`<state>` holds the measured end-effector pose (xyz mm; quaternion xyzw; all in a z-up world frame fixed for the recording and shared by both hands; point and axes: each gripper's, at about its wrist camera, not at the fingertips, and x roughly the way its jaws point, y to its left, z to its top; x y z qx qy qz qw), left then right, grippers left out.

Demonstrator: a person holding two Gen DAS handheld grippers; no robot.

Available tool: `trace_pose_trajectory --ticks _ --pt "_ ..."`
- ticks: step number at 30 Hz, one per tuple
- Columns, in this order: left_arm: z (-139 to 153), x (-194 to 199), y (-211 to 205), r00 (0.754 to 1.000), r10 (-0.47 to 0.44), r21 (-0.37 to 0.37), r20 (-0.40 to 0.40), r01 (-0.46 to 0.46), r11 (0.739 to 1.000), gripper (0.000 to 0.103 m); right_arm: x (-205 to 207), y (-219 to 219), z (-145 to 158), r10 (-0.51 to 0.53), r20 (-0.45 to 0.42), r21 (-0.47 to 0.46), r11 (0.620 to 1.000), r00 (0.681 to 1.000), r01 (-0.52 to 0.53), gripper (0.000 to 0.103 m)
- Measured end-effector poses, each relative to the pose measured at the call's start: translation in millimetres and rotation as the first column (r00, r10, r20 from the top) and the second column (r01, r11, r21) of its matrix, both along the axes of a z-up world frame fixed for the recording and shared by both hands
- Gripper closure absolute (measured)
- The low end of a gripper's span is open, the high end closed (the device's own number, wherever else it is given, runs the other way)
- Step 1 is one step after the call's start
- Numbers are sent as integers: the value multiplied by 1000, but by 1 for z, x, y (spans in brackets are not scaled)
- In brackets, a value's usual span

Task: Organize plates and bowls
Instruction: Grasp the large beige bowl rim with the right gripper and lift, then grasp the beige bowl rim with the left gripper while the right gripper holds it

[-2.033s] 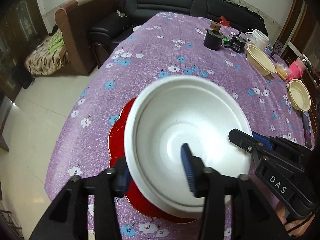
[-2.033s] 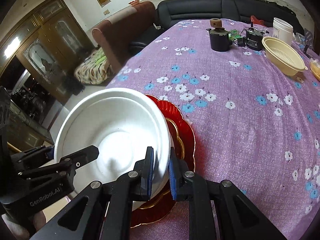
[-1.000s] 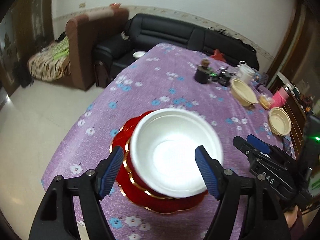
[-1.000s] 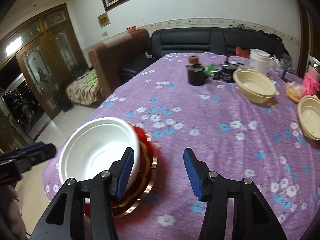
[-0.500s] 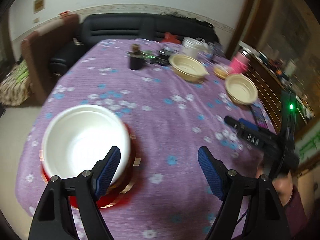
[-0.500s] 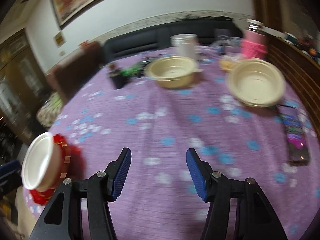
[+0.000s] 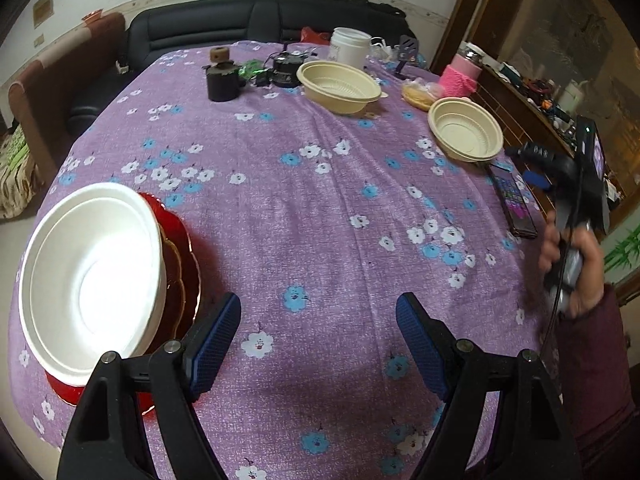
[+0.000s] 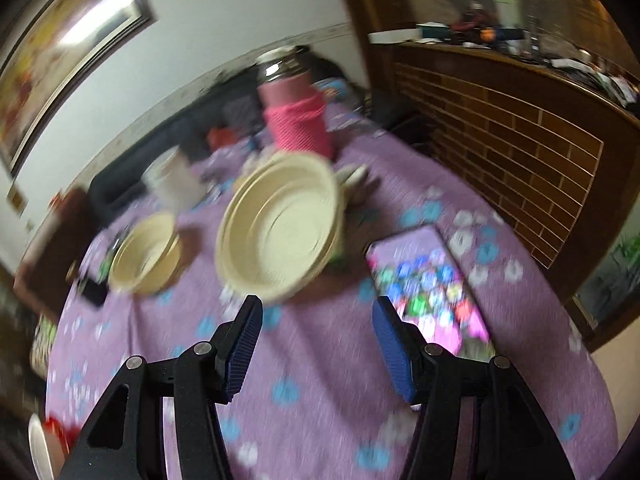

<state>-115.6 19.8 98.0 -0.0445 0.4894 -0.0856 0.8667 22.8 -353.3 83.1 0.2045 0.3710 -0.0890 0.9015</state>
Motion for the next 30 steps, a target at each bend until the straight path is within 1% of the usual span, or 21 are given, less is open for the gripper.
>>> trace_pose_trajectory --ticks 2,5,9,10,11,12,13,16,20,22,25,26,27,28,30 --pt "-2 1 2 1000 7 4 -8 -7 1000 24 20 -8 -2 -48 -1 -3 999 999 48 42" --pt "-5 4 5 1000 15 10 -21 -14 1000 24 52 -11 -11 -69 -35 -36 997 997 68 42" --pt "-10 8 8 999 24 13 -39 -23 1000 24 86 -14 -25 -75 -90 -58 996 993 70 42" --pt "-10 9 8 999 25 12 -42 -24 1000 24 89 -15 -29 -72 -103 -51 996 992 67 46" --pt "-11 9 9 999 26 10 -45 -26 1000 24 92 -17 -32 -62 -111 -26 998 992 59 69" --pt "-12 11 11 998 30 10 -49 -30 1000 24 93 -18 -36 -49 -118 7 999 992 50 87" --pt "-12 11 11 998 32 8 -51 -32 999 24 93 -19 -38 -33 -129 37 999 991 39 88" --pt "-14 13 14 997 39 -7 -59 -39 999 24 83 -20 -42 31 -123 167 986 992 -10 93" --pt "-16 14 11 997 32 -22 -64 -33 999 24 60 -12 -41 143 -110 312 945 983 -103 93" --pt "-18 12 9 997 22 -28 -68 -24 999 24 49 -1 -42 213 -119 363 918 970 -157 93" --pt "-19 10 7 997 13 -43 -75 -16 999 24 34 21 -50 325 -143 448 863 935 -232 93" --pt "-19 10 6 997 13 -44 -76 -16 999 24 28 31 -55 379 -148 490 830 913 -265 93" --pt "-19 9 6 997 15 -43 -75 -18 999 24 22 41 -57 421 -151 511 808 894 -294 93" --pt "-19 8 7 997 18 -43 -73 -21 999 24 15 52 -58 459 -155 515 793 875 -325 93" --pt "-20 7 7 997 23 -44 -73 -26 999 24 0 77 -60 530 -169 494 775 831 -394 93"
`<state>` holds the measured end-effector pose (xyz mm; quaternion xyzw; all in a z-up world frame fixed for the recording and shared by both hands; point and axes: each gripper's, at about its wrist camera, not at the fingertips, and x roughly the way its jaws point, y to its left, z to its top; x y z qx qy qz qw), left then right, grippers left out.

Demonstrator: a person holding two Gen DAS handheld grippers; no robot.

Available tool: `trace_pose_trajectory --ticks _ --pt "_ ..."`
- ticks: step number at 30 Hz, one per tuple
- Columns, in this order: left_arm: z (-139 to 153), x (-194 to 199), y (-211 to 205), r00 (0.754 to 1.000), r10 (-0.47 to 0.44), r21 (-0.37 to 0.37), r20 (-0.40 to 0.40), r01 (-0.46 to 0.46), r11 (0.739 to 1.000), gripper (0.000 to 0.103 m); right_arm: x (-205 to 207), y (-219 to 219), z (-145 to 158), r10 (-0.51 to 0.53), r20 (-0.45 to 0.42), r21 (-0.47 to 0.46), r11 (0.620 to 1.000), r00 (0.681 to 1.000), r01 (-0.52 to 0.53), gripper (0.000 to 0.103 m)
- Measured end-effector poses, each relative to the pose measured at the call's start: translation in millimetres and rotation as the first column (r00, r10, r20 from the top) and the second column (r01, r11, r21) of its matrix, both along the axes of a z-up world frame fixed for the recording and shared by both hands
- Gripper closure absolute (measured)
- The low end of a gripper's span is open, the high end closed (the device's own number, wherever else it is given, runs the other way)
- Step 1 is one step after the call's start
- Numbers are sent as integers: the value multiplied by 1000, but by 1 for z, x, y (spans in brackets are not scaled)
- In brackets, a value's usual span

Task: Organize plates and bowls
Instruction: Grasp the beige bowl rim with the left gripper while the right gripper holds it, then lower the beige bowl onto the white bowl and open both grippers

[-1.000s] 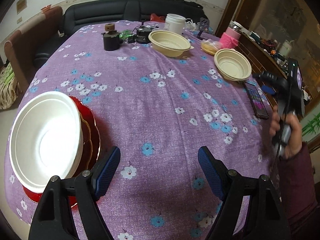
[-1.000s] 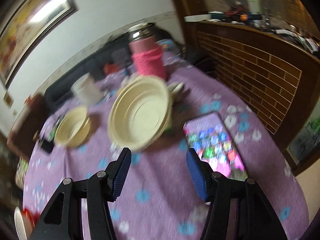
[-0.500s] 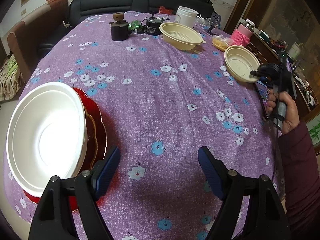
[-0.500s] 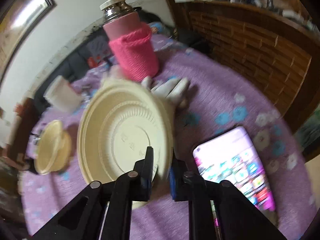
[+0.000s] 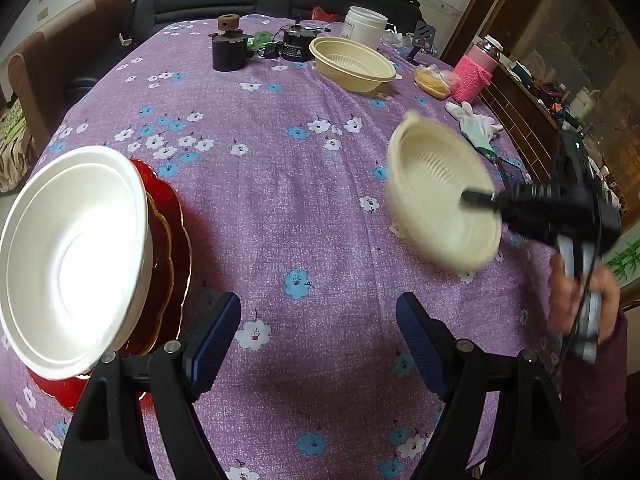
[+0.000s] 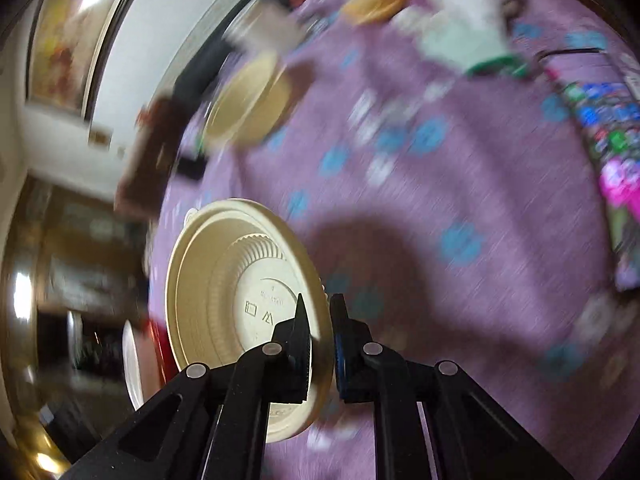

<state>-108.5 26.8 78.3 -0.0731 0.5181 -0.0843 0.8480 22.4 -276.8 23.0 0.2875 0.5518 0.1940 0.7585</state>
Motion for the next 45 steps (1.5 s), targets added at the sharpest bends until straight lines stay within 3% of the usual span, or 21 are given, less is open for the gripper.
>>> trace_pose_trajectory --ticks 3,6,14,19,24,26,36,45 --pt "-2 0 -1 1000 5 3 -4 -5 1000 24 -20 29 -2 82 24 -90 993 996 -80 91" --pt "-4 1 -4 1000 1 8 -9 -1 1000 24 -33 44 -1 103 67 -185 979 992 -89 90" --pt "-15 24 -26 999 -20 5 -42 20 1000 24 -51 34 0 57 128 -183 983 990 -33 85" --pt "-35 50 -43 993 -41 -17 -109 39 999 27 -52 28 5 48 150 -191 981 988 -18 84" --pt "-49 65 -55 986 -64 -38 -153 59 998 69 -56 31 6 48 176 -198 980 983 -12 84" --pt "-49 66 -57 986 -64 -44 -152 58 997 76 -57 34 7 55 188 -206 979 981 -15 84" --pt "-19 43 -42 996 -50 -65 -78 45 997 80 -69 53 29 86 249 -231 972 965 -27 84" --pt "37 0 28 995 84 -112 60 -77 991 79 -82 116 82 170 351 -229 969 921 -92 84"
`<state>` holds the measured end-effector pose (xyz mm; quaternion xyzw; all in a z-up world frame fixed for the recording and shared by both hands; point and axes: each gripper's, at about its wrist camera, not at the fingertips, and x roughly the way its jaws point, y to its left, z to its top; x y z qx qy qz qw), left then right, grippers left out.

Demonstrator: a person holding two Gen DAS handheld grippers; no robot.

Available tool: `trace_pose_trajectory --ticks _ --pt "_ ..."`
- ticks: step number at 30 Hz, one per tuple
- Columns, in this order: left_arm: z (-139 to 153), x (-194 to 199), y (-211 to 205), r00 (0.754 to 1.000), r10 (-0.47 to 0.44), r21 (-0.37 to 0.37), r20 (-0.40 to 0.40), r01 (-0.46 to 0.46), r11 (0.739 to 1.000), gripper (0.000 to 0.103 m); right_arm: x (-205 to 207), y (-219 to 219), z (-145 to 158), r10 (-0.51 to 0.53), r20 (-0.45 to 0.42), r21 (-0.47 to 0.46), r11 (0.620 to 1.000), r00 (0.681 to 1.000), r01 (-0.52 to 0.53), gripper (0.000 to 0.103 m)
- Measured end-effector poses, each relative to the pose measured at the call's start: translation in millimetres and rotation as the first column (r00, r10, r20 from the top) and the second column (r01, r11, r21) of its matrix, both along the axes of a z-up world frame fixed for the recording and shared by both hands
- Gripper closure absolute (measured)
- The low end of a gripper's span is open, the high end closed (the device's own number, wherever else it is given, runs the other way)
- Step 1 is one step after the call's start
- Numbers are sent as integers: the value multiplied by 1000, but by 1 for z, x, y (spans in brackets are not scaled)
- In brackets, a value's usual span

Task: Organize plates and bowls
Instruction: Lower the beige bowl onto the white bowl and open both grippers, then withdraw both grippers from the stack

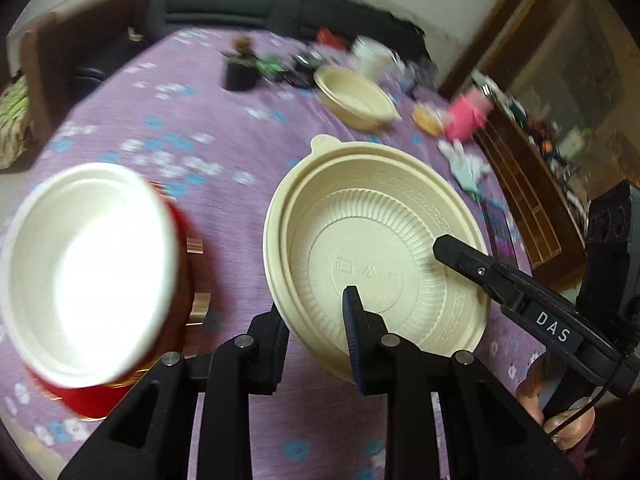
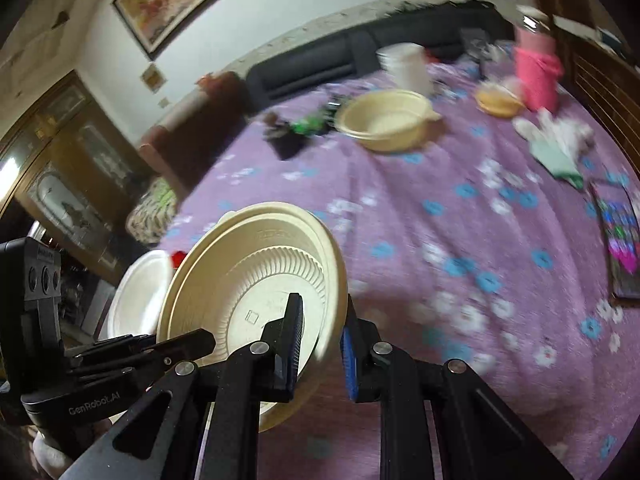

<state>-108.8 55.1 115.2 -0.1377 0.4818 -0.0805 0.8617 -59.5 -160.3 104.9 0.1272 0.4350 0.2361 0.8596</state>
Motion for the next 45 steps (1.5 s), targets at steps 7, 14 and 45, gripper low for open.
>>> trace_pose_trajectory --ticks 7,14,45 --pt "22 -28 82 979 186 19 82 -188 982 78 2 92 19 136 38 1 991 990 -136 83" --pt "5 -32 132 950 303 88 68 -309 947 75 2 177 10 239 43 -66 970 970 -236 83" --pt "16 -70 120 885 365 339 288 -451 826 23 -14 170 -5 118 175 -248 966 977 -72 34"
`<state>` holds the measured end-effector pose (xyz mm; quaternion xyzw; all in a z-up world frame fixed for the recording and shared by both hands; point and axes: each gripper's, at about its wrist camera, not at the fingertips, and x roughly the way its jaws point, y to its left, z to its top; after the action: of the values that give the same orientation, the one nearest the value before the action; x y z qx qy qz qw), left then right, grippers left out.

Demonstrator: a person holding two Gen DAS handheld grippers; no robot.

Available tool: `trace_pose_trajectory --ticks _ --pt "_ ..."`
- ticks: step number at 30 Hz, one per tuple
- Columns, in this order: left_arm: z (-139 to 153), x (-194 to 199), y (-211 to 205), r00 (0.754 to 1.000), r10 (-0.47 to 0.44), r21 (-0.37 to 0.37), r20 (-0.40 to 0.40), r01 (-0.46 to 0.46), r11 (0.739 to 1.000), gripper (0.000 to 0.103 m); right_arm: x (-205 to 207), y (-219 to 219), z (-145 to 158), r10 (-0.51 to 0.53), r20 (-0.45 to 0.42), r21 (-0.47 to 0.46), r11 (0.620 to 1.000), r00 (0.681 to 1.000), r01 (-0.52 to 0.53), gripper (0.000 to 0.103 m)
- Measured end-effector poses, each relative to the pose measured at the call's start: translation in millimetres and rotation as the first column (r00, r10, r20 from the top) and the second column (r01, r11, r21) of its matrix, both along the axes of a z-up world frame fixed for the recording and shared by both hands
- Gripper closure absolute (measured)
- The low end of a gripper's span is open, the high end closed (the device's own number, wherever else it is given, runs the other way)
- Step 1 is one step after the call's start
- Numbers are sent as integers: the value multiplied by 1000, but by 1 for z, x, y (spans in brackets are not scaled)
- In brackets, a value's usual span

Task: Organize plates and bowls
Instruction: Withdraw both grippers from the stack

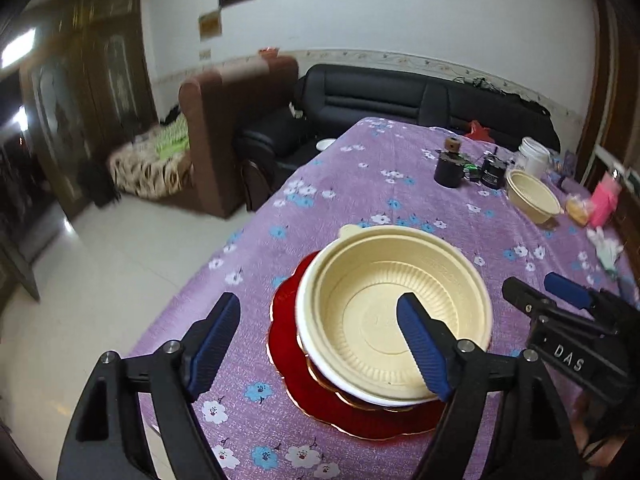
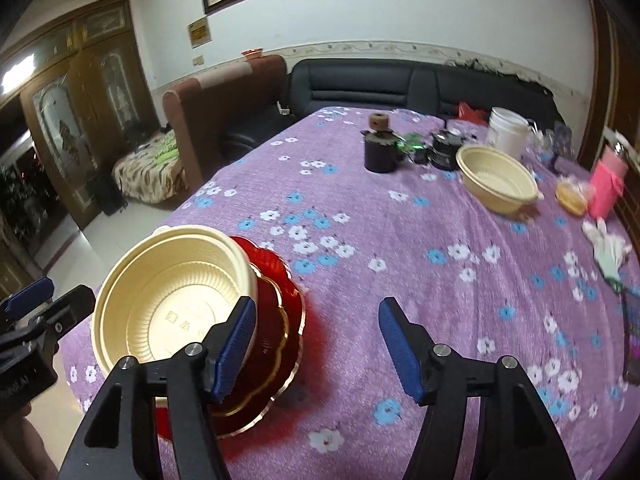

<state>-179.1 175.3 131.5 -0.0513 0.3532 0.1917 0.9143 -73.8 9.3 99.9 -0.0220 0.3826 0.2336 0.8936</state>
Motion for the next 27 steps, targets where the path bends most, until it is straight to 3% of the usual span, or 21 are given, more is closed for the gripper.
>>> trace_pose_trajectory --ticks 14,27 --pt "10 10 -64 994 -100 111 -37 104 988 22 -8 -46 -1 -38 -10 53 998 999 38 31" --pt "8 34 -135 971 -220 210 -95 236 949 21 6 -112 -9 -133 -44 90 986 990 137 30"
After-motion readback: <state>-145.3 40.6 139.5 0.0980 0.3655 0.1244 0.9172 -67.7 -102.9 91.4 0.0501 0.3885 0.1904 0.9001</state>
